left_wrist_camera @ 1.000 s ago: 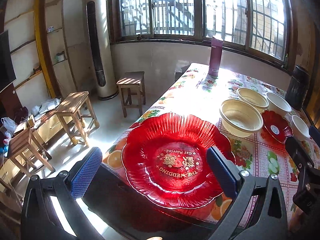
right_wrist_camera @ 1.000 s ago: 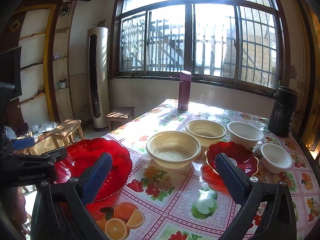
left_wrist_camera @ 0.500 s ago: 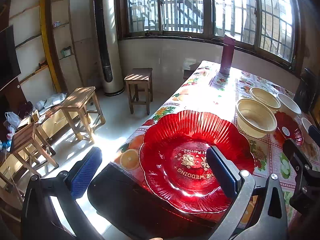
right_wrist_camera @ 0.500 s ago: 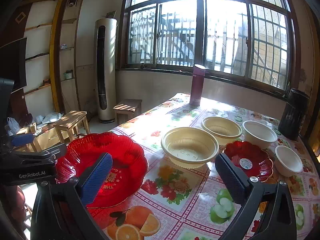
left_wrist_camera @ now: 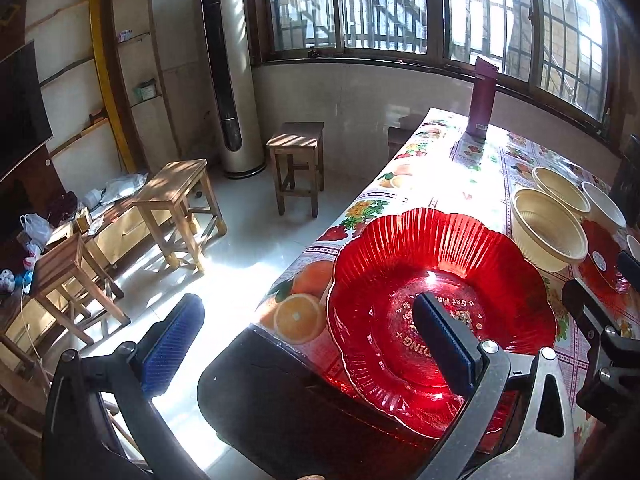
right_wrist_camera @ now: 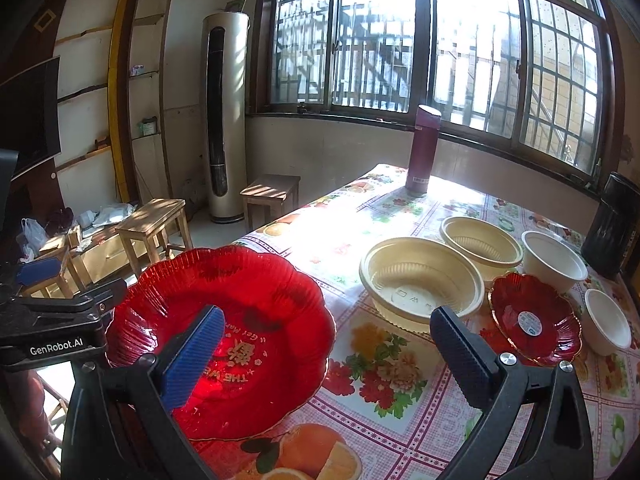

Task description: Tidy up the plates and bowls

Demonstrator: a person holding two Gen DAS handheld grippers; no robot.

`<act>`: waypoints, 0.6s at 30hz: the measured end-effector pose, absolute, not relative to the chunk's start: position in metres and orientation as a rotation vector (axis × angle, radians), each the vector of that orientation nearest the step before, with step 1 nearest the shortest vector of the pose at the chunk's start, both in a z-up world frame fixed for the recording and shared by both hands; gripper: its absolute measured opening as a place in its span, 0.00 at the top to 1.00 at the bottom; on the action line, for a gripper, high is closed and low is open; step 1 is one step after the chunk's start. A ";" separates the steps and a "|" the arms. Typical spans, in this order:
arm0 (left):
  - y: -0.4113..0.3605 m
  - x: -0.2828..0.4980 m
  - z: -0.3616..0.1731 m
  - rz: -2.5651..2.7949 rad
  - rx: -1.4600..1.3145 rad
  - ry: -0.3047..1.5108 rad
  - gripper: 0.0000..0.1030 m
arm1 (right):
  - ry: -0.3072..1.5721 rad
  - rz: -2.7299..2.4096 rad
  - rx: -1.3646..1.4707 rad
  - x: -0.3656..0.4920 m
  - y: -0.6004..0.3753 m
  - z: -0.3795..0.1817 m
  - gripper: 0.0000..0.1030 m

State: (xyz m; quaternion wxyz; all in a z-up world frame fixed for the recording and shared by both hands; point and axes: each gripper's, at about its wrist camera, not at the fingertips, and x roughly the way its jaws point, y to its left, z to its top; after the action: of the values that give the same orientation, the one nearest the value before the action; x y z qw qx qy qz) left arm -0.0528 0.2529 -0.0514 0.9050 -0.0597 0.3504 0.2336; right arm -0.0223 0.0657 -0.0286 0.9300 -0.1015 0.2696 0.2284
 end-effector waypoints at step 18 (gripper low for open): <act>0.280 -0.042 -0.072 0.477 -0.144 0.879 0.00 | 0.777 0.493 -0.156 0.023 0.061 -0.067 0.00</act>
State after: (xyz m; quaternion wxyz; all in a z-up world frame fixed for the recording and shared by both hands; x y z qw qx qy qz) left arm -0.0418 0.2797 -0.0718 0.8751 -0.0691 0.4209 0.2285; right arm 0.0234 0.0611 -0.0669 0.8931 -0.0752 0.3744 0.2378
